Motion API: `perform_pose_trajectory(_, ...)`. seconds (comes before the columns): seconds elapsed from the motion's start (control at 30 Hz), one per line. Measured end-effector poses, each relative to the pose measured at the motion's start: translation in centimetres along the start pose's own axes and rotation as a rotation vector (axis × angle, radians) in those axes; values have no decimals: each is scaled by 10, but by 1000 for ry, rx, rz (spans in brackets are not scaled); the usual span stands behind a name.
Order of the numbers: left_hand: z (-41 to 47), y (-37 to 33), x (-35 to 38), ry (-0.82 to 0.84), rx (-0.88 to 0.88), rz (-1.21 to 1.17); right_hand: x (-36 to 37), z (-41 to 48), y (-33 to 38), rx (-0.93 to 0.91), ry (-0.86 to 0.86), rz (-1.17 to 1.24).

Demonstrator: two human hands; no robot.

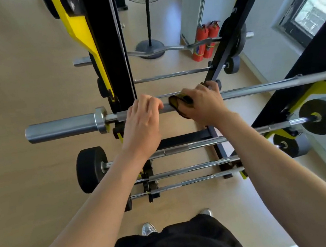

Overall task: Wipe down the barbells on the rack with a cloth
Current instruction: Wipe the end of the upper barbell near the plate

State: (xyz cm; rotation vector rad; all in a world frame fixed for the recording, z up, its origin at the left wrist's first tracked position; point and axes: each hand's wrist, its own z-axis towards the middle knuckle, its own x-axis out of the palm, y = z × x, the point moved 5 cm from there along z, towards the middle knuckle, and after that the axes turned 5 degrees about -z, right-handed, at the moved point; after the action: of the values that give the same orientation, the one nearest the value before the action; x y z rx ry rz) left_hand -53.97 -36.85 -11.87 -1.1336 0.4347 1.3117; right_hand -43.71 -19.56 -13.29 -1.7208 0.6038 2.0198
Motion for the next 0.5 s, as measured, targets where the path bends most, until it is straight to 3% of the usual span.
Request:
perform_pose_trajectory(0.2,20,-21,26,94,-35,-6,-3,-5,-32,130,-86,50)
perform_pose_trajectory(0.3,37,-46,47,78,-84,-28,-1,-13,-37,79,-103,63)
perform_pose_trajectory(0.5,85,-116,105,34,-88,-17,-12,-34,-165,193,-119,68)
